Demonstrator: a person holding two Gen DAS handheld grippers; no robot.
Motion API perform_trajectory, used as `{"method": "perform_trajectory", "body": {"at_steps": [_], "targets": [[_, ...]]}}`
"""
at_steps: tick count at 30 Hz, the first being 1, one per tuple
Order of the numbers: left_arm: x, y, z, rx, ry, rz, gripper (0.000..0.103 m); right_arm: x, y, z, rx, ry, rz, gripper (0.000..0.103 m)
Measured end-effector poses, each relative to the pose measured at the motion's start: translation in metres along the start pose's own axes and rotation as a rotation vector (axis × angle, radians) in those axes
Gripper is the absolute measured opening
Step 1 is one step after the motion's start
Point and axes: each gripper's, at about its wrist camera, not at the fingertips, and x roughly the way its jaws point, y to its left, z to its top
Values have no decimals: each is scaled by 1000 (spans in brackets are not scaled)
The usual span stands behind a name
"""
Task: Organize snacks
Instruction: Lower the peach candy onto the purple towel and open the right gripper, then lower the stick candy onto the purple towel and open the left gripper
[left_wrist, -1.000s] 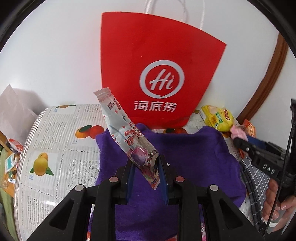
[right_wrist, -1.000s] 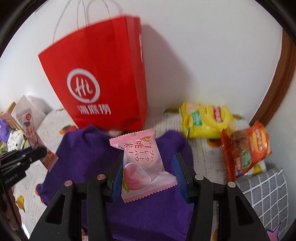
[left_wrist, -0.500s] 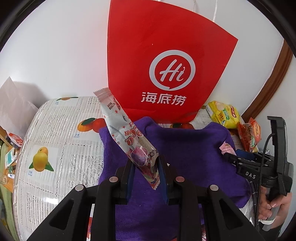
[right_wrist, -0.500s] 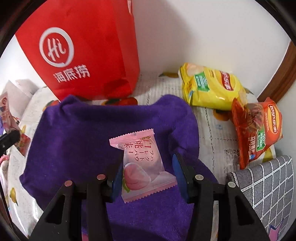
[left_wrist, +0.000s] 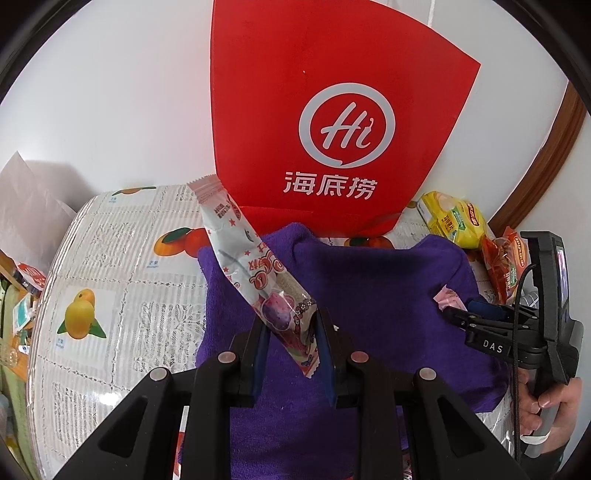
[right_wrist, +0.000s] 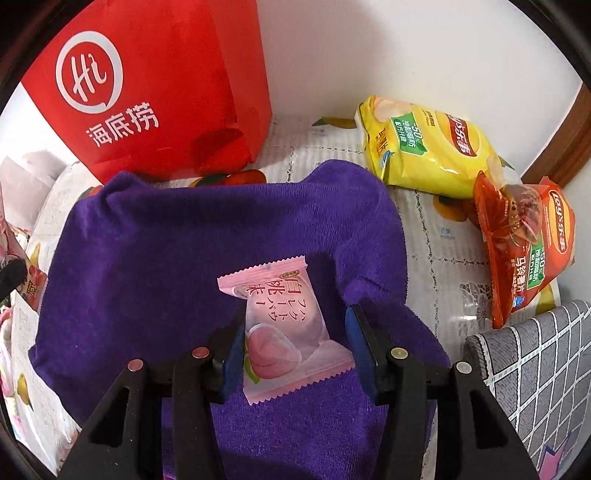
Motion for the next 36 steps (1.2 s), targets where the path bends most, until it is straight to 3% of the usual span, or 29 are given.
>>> {"method": "perform_trajectory", "body": {"at_steps": [5,17,26,28,36], "targets": [[3,0,0,1,8,7,24,2,0,1,-2,19,23,60],[25,7,-3,-7,87,30,24,-45,2,2,22,-93,61,69],[35,4,-6,12,126,26,25,-59,16,1,-35,-96,21,73],[38,3,-7,16,138,27,26,-59,17,0,-38,-100,10,79],[42,1,-6,10,146,14,26,-61,22,1,-62,-104,-13,79]]}}
